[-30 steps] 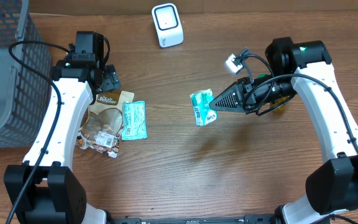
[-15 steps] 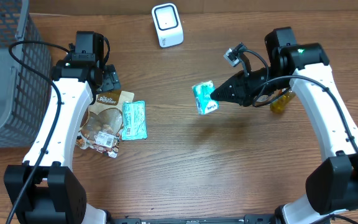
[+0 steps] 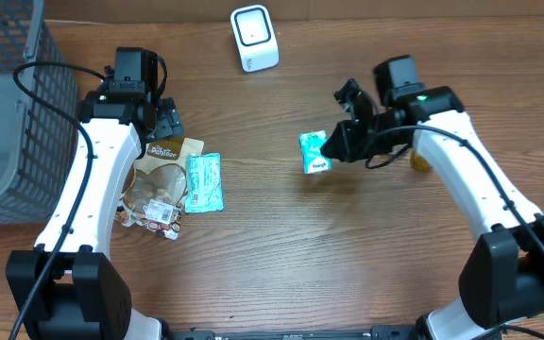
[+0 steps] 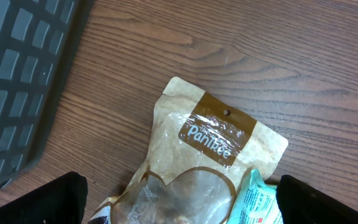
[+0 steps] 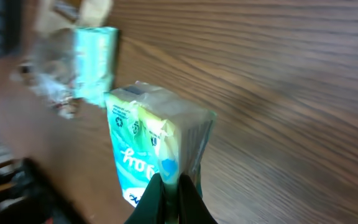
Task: Scan the item barcode
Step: 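Rotate the tissue pack and raise it toward the white scanner, then hold the tissue pack against the scanner window with the right gripper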
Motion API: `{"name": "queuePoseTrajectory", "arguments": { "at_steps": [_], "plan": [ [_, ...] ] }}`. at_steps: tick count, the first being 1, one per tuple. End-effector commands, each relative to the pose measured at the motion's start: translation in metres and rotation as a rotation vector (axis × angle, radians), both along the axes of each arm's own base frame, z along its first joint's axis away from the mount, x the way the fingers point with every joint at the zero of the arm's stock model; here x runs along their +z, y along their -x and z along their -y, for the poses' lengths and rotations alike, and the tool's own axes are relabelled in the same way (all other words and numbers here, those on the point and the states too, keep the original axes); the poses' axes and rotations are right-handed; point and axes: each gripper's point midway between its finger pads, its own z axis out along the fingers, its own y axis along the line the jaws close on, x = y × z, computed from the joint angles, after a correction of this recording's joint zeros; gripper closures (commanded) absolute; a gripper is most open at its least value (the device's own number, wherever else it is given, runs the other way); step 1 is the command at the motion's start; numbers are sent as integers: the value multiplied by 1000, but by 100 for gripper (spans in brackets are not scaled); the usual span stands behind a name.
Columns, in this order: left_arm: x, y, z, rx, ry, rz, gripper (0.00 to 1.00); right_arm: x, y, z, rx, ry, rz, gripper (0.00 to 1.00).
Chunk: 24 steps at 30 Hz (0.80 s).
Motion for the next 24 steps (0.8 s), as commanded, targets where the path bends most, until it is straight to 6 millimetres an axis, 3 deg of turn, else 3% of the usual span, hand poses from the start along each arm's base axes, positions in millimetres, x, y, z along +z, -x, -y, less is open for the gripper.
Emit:
{"name": "queuePoseTrajectory", "arguments": {
  "at_steps": [1,6,16,20,24],
  "plan": [
    [-2,-2,2,-6,-10,-5,0,28,-21,-1,-80,130,124,97],
    [-2,-2,2,-6,-10,-5,1,68,-34,-11,-82,219,264,97],
    [-2,-2,2,-6,-10,-5,0,192,-69,0,-169,294,505,97],
    [-2,-2,2,-6,-10,-5,0,218,-83,-1,-164,304,592,97],
    [-2,-2,2,-6,-10,-5,1,220,-104,-2,-170,332,654,97]
  ]
}}
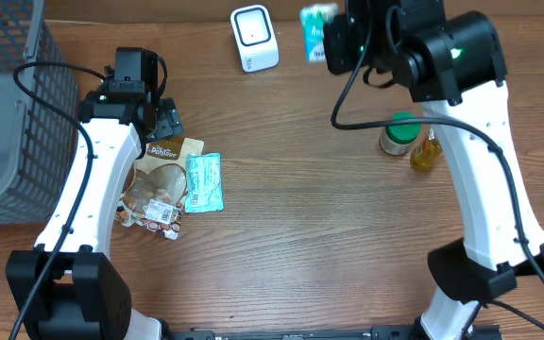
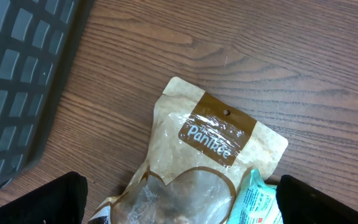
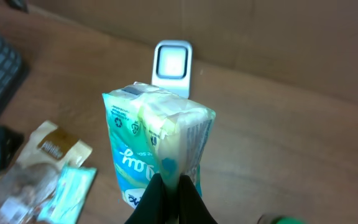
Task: Scan the item barcode
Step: 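Hold the tissue pack against the scanner window with the right gripper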
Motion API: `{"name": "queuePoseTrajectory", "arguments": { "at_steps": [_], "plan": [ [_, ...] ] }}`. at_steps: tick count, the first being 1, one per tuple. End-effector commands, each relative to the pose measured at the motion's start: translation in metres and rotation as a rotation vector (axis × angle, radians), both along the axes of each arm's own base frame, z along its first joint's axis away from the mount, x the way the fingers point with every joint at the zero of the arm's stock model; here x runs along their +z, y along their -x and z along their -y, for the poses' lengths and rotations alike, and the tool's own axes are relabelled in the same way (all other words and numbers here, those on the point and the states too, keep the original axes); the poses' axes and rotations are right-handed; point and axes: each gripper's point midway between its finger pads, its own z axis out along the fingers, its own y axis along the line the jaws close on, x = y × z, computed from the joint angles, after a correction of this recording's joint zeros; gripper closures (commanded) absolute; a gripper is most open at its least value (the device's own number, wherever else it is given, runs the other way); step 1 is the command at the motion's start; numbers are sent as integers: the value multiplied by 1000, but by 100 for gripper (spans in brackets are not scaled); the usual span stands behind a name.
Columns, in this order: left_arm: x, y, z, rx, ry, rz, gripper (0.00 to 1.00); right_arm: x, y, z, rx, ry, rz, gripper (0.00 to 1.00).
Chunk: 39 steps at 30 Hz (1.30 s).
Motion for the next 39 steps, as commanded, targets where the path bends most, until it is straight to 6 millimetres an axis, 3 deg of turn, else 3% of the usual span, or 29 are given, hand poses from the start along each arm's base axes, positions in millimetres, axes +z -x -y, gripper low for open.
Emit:
{"name": "queuePoseTrajectory", "arguments": {
  "at_steps": [1,8,14,20,25,36,39],
  "plan": [
    [-2,-2,2,-7,-10,-4,1,-10,-26,5,-37,74,41,97],
    [-2,-2,2,-7,-10,-4,0,-33,-82,-17,2,108,140,96],
    [-2,-2,2,-7,-10,-4,0,-73,-123,-39,87,191,191,96],
    [-2,-2,2,-7,-10,-4,0,-126,-150,-60,134,365,218,96],
    [-2,-2,2,-7,-10,-4,0,-160,-170,-81,218,559,300,96],
    [-2,-2,2,-7,-10,-4,0,-195,-202,-101,191,561,396,96],
    [-2,-2,2,-7,-10,-4,0,-198,-211,-105,176,544,435,96]
  ]
}}
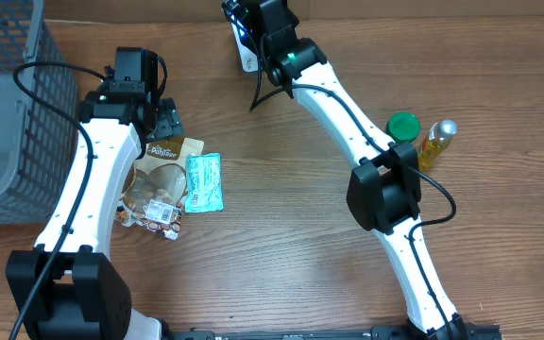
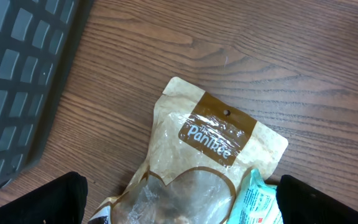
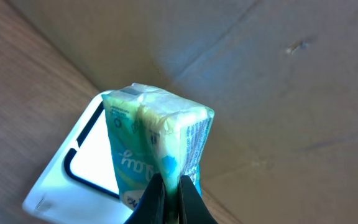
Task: Scan the item barcode
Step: 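Hold the tissue pack against the scanner window with the right gripper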
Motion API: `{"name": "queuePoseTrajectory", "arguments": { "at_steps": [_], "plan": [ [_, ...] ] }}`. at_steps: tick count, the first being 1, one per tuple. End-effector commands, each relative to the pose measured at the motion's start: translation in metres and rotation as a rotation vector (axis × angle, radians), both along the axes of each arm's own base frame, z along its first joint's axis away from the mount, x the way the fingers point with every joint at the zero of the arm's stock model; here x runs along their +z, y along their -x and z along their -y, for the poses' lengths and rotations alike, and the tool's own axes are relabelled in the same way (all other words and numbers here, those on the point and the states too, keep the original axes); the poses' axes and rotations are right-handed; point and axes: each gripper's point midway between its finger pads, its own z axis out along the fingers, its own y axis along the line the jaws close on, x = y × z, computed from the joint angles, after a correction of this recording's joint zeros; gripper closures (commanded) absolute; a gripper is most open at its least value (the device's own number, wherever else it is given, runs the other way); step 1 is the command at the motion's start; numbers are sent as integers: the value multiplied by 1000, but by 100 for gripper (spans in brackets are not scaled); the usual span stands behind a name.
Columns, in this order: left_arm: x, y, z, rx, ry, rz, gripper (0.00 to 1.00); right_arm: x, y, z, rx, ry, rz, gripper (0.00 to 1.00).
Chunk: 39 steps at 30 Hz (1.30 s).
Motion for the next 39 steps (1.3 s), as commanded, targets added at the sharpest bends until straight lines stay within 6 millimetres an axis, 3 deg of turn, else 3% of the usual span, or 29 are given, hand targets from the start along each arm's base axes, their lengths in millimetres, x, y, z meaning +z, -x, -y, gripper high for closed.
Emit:
{"name": "queuePoseTrajectory", "arguments": {
  "at_steps": [1,10,17,39],
  "plan": [
    [-2,-2,2,-6,-10,-5,1,-11,-9,3,-16,7,19,96],
    [-2,-2,2,-6,-10,-5,1,-17,-11,-4,40,-91,-19,96],
    [-2,-2,2,-6,-10,-4,0,-22,-16,14,16,-82,-40,96],
    [-2,-2,2,-6,-10,-5,0,-38,-10,12,21,-55,-86,96]
  ]
}}
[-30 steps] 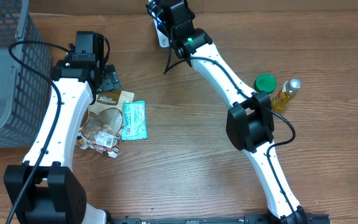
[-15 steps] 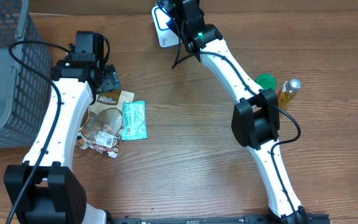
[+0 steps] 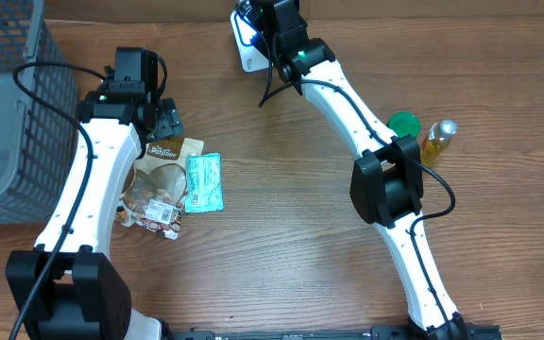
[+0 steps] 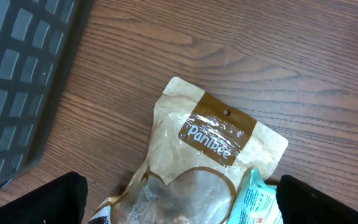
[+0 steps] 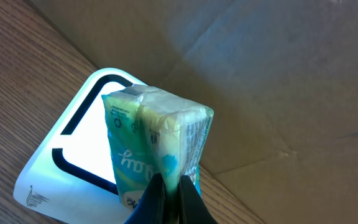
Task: Scan the item barcode
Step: 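Hold the tissue pack against the scanner window with the right gripper, then carry the tissue pack down and right, lower it to the table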
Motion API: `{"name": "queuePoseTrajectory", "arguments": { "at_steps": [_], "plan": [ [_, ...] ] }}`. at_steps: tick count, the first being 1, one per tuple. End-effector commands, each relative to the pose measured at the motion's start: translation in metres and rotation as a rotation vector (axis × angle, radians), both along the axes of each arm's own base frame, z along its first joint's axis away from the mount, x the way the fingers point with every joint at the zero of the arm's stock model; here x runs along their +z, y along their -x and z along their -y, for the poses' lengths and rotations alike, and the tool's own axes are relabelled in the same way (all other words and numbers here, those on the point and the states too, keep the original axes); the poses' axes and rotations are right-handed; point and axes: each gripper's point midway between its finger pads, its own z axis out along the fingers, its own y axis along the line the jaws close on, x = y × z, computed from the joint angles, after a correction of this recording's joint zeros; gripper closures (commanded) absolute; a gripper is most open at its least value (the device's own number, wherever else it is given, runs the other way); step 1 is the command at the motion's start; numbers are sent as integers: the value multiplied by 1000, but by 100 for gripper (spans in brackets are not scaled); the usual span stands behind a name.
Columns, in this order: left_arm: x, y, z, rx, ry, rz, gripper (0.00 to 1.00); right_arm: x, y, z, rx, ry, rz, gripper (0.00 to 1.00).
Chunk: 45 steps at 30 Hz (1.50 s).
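Note:
My right gripper is shut on a teal and white tissue pack, pinching its bottom seam. The pack hangs right in front of the white barcode scanner, whose bright window faces it. From overhead, the right arm reaches over the scanner at the table's far edge and hides the pack. My left gripper is open above a brown Panitee snack pouch, its black fingers either side.
A teal packet lies beside the pouch. A dark mesh basket stands at the far left. A green-lidded jar and a small yellow bottle stand at the right. A cardboard wall rises behind the scanner.
The tissue pack in my right gripper has shifted slightly against the scanner; the scanner's window now sits lower left of it. The left arm has not moved.
My right gripper first held the tissue pack low over mid-table. Then it held the pack high, with the scanner farther off in view. Later the pack was right in front of the scanner window, and it remains there. The left arm stayed still.

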Motion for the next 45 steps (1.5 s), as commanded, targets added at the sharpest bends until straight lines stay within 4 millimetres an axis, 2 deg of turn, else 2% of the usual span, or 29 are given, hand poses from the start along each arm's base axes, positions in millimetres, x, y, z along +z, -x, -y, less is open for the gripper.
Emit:
{"name": "queuePoseTrajectory", "arguments": {
  "at_steps": [1,8,11,13,15,18,22,24,29,31,33,39,42,45],
  "plan": [
    [-2,-2,2,-6,-10,-4,1,-8,0,-4,3,-8,-9,96],
    [-2,-2,2,-6,-10,-4,0,-11,2,-3,2,-1,-23,96],
    [-2,-2,2,-6,-10,-4,1,-8,0,-2,-2,-4,-14,96],
    [-2,-2,2,-6,-10,-4,0,1,-1,4,-35,9,7,96],
    [-2,-2,2,-6,-10,-4,0,18,1,6,-65,18,37,96],
    [-2,-2,2,-6,-10,-4,0,54,10,3,-62,0,74,96],
    [-2,-2,2,-6,-10,-4,0,101,31,0,-41,-14,93,96],
    [-2,-2,2,-6,-10,-4,0,123,48,6,-50,-28,72,96],
    [-2,-2,2,-6,-10,-4,1,148,86,33,-151,-131,-47,96],
    [-2,-2,2,-6,-10,-4,0,147,103,48,-200,-144,-115,96],
    [-2,-2,2,-6,-10,-4,0,137,117,64,-248,-133,-192,96],
    [-2,-2,2,-6,-10,-4,0,80,166,119,-416,-71,-521,96],
    [-2,-2,2,-6,-10,-4,0,57,192,128,-458,-118,-711,96],
    [-2,-2,2,-6,-10,-4,0,44,210,134,-503,-183,-851,96]
  ]
}}
